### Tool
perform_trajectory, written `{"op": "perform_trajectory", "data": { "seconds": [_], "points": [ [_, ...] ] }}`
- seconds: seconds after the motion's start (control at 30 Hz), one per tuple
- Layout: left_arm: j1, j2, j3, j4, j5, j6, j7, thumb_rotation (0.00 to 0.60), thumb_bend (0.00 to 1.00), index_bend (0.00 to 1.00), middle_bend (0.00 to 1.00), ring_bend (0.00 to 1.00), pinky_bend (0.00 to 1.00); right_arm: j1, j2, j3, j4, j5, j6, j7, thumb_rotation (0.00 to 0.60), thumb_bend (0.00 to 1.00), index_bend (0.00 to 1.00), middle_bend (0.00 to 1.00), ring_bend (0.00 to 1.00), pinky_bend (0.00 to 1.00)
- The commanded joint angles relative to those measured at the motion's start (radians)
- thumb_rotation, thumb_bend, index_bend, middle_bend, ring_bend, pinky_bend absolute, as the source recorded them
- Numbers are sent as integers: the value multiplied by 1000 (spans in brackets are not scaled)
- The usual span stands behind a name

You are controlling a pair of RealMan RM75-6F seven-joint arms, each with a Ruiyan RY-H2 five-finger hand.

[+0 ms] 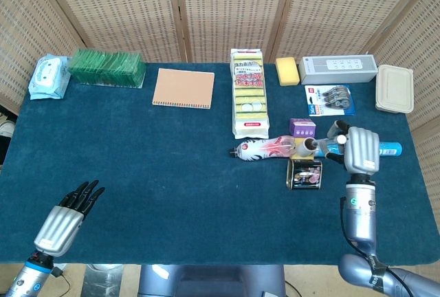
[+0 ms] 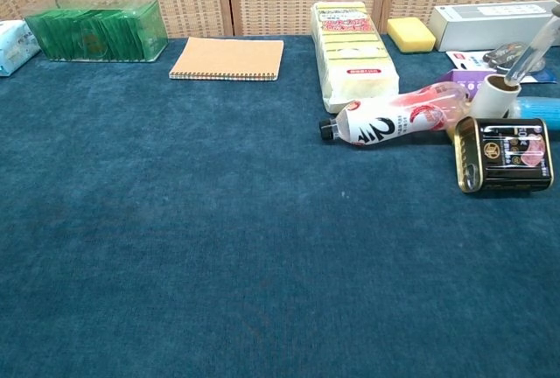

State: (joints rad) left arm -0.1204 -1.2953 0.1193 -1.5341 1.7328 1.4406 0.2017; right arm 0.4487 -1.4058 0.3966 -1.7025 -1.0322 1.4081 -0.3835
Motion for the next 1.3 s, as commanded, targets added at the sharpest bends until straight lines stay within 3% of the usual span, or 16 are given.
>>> {"op": "perform_trajectory", "data": {
  "seconds": [0.03,0.5,1.0,1.3],
  "points": [
    [0,0,0,0,1,0,0,600,205,32,17,14,211,-1,12,2,-15,5,5,-12,600,361,745,888,942,812],
    [2,3,0,-1,3,5,-1,600,205,32,17,13,211,-11,74,5,-95,9,19,-12,600,363,775,917,971,832],
    [5,6,1,-2,7,12,-6,600,205,32,17,14,211,-32,197,4,-228,72,-60,46,600,405,800,968,1000,899],
    [7,8,0,-2,9,17,-9,600,205,31,17,14,211,-59,348,-70,-390,57,-154,40,600,447,801,994,1000,922]
  ]
}}
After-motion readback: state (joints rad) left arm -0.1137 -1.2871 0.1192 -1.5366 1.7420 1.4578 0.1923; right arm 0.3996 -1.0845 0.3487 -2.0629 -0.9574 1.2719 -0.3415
